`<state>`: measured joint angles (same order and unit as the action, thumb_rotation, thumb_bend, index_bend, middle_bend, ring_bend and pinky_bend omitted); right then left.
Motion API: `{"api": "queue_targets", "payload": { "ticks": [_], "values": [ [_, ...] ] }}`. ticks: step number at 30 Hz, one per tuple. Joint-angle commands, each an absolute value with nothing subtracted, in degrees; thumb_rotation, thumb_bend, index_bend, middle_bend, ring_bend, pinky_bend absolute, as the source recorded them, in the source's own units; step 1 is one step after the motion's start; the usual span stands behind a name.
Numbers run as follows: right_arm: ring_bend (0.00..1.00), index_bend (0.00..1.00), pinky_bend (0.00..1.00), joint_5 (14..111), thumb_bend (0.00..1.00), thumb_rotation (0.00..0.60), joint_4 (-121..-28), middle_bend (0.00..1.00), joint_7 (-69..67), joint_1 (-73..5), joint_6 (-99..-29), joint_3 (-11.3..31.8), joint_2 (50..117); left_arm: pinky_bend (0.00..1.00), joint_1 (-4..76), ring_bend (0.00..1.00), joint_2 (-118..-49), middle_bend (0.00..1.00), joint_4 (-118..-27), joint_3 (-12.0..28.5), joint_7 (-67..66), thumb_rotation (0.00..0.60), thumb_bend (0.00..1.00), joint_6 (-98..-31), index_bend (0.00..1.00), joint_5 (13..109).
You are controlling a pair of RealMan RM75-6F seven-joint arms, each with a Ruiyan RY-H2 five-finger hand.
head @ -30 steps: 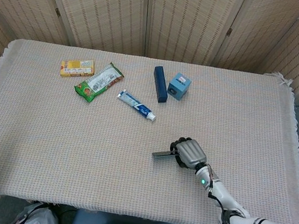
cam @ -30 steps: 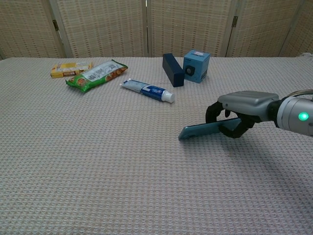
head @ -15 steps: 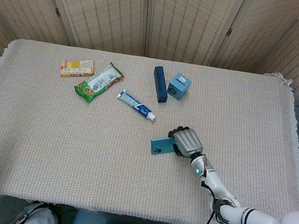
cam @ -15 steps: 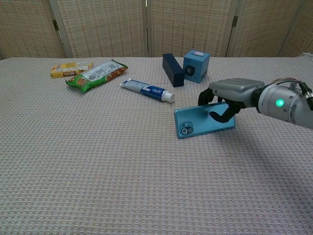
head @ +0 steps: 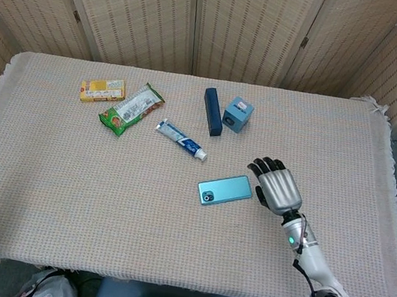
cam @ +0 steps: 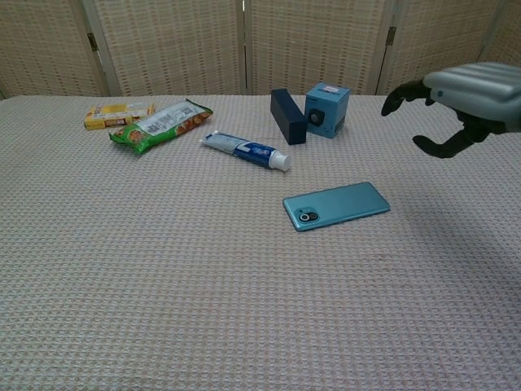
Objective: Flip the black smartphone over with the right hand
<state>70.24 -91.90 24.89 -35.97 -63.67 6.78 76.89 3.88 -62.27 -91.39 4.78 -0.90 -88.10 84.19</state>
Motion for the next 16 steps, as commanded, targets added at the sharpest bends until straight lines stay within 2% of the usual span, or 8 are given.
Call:
{"api": "queue_targets", "payload": {
  "ticks": [1,5,8,11,16],
  "values": [
    [0.16,0.24,0.23,75.1,0.38,0.6,-99.5,0.22,25.8,-28.7,-72.0,2.7,68.9,0.2,4.2,0.15,-62.4,0.15,-91.5,4.8,-1.5,0.6,0.21,-87.9,0.22,84.4],
    [0.16,0.24,0.23,79.1,0.36,0.6,-102.6,0.22,22.7,-22.6,-78.4,-1.0,64.2,0.2,4.5,0.15,-62.8,0.15,-92.2,4.9,-2.6,0.6,0.21,-87.7,0.22,84.4],
    [0.16,0.24,0.23,81.6,0.29,0.6,-103.0,0.22,21.2,-18.3,-82.9,-3.2,62.2,0.2,4.7,0.15,-63.1,0.15,-92.9,4.8,-3.6,0.6,0.21,-87.6,0.22,84.8],
    [0.16,0.24,0.23,83.3,0.19,0.6,-103.0,0.22,20.2,-14.5,-87.2,-4.3,61.3,0.2,5.0,0.15,-63.3,0.15,-93.8,4.7,-4.7,0.6,0.21,-87.5,0.22,85.2],
    [0.16,0.24,0.23,84.3,0.14,0.6,-102.6,0.23,18.0,-10.5,-90.8,-4.9,60.5,0.2,5.4,0.15,-63.7,0.15,-95.2,4.8,-6.3,0.6,0.21,-87.5,0.22,85.5]
  ]
}}
